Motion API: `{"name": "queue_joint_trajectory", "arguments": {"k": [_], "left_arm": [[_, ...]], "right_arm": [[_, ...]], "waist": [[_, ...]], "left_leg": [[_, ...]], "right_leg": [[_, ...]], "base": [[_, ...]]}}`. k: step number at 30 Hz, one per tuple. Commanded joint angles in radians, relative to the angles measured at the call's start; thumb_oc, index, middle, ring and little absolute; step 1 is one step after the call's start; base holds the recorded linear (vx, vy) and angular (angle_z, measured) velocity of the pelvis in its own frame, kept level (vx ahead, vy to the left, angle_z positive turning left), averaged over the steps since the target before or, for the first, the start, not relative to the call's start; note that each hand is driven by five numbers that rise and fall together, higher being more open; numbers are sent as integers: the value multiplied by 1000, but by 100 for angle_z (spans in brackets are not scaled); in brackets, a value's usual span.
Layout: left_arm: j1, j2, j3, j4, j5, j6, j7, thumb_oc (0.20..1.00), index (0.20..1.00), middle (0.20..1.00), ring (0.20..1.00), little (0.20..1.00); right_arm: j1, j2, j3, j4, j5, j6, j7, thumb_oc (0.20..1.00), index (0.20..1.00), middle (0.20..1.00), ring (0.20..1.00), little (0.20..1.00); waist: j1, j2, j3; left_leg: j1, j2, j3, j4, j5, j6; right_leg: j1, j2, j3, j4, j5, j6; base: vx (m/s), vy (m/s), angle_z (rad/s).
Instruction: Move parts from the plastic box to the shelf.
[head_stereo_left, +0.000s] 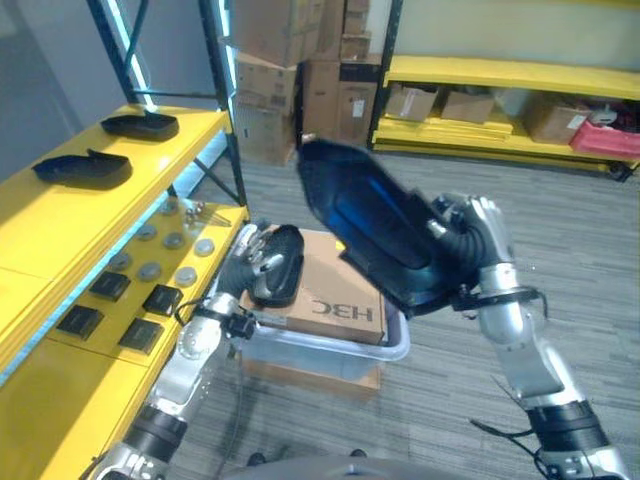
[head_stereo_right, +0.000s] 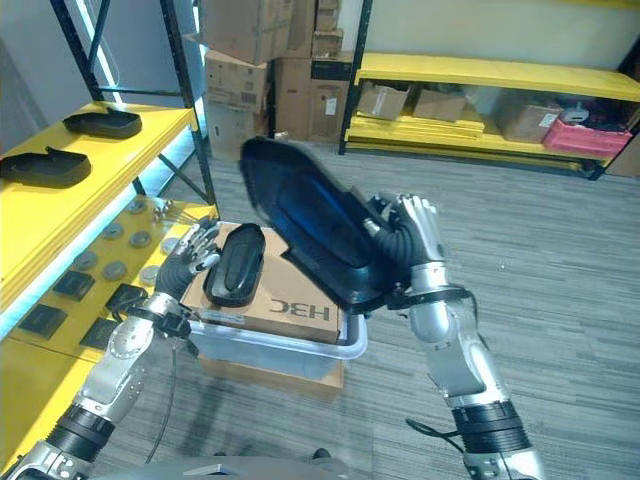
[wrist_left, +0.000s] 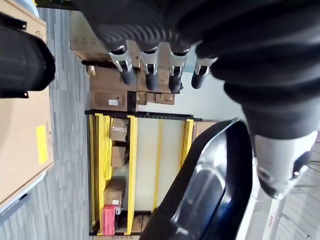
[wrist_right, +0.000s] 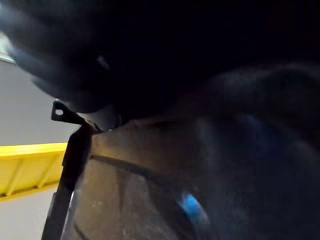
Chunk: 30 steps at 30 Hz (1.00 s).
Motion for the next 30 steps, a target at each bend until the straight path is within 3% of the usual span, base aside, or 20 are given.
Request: {"name": "queue_joint_trajectory", "arguments": {"k": [1,16,17,18,26,30], "left_arm": [[-110,5,-21,51,-46,-36,13,1000,1000,1000,1000,1000],[-195,-65,-139,68,-195,-41,77,1000,1000,1000,1000,1000],[-197,-70,-144,70,-212,-41,75,868,868,868,868,868],[-198,-73,-144,68,-227,-45,75,200,200,200,200,200],[-185,-57,-139,47,-207,-60,48,200,200,200,200,200],[-168,-8,-117,40,-59,-73,39,200,200,200,200,200]], "right_arm": [[-70,14,-30,-87,45,-62,-55,200,200,200,200,200],[-115,140,214,-103,248,-89,-24,200,200,200,200,200],[-119,147,228,-97,268,-92,-20,200,200,200,200,200],[-122,156,244,-92,293,-93,-15,200,200,200,200,200],[-107,160,285,-72,358,-101,30,200,200,200,200,200],[-95,151,280,-63,404,-114,71,200,200,200,200,200]], "waist": [[17,-26,-18],[4,-8,-6],[5,-8,-5],[4,-8,-3],[10,-13,1],[21,-16,4]], "left_leg": [[75,37,40,-1,-161,9],[75,25,29,-1,-153,15],[74,26,28,-1,-153,15],[74,25,27,-1,-152,16],[66,24,25,-1,-147,15],[61,24,19,-1,-145,12]], "right_leg": [[27,-31,-23,40,-138,19],[22,-42,-24,61,-140,19],[21,-43,-24,62,-140,20],[19,-44,-24,63,-139,19],[12,-46,-29,68,-139,18],[13,-47,-38,67,-139,18]], "base": [[0,0,0],[-3,2,0],[0,0,0],[0,0,0],[0,0,0],[1,-2,1]]}}
